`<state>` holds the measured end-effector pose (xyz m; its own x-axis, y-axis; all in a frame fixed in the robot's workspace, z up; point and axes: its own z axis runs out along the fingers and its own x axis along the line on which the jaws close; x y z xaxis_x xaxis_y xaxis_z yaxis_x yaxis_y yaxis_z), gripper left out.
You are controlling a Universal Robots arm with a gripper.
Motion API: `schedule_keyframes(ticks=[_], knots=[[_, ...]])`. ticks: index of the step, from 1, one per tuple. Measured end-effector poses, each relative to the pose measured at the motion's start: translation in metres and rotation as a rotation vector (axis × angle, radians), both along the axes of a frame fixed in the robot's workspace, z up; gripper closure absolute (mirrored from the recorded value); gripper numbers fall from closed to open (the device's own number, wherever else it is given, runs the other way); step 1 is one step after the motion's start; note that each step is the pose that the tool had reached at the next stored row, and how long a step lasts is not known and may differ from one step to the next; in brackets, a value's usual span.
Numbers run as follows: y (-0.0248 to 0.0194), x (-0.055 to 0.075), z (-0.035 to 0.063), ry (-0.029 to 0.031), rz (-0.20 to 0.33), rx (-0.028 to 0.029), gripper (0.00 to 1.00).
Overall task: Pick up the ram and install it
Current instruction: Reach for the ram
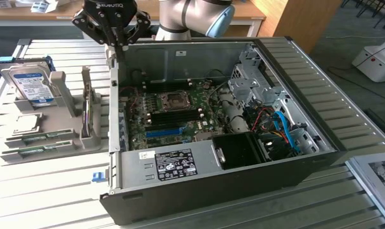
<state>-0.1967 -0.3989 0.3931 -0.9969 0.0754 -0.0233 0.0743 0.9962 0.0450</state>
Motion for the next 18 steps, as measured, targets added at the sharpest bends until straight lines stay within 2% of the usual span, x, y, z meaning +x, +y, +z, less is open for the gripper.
schedule_keyframes(ticks=[18], knots=[[0.0, -0.044, -0.0003, -0.0001, 0.0, 0.0001, 0.9]])
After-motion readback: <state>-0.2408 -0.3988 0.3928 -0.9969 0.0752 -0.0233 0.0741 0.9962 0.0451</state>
